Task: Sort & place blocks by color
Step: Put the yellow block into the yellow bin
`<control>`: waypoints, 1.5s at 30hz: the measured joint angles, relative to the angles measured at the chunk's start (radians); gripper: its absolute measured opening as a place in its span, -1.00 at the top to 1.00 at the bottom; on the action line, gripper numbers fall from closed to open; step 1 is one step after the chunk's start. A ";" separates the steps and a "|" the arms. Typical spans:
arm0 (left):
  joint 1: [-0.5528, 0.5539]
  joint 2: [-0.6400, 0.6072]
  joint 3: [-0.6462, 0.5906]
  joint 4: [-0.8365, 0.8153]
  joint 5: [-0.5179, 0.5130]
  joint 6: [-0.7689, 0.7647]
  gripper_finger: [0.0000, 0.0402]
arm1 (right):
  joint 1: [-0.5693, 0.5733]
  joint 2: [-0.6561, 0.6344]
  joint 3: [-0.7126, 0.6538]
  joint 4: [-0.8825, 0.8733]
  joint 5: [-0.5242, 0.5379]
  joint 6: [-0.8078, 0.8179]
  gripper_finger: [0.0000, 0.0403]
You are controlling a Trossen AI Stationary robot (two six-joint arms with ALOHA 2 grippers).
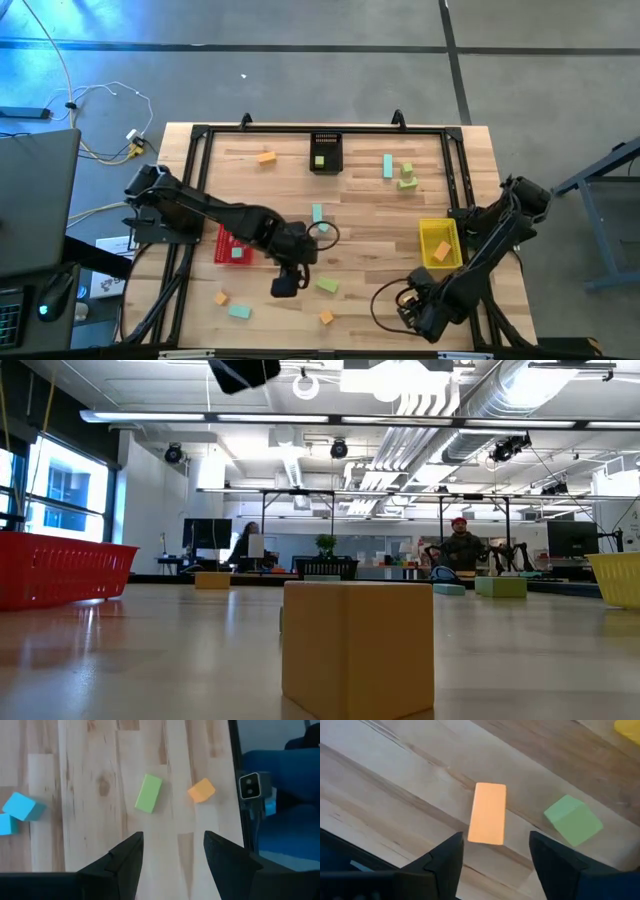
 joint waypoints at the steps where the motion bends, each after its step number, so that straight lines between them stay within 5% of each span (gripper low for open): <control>1: -0.006 -0.007 0.000 0.000 -0.004 0.000 0.03 | 0.000 0.005 0.000 0.007 0.001 0.004 -0.10; 23: -0.022 -0.034 0.000 -0.054 -0.050 0.026 0.03 | -0.003 0.123 0.000 0.079 -0.017 0.029 -0.23; 32: -0.016 -0.034 0.000 -0.094 -0.183 0.053 0.03 | -0.003 0.123 0.000 0.069 0.002 0.058 0.03; 45: -0.010 -0.033 0.000 -0.123 -0.185 0.053 0.03 | -0.003 0.123 0.000 0.080 -0.065 0.058 0.09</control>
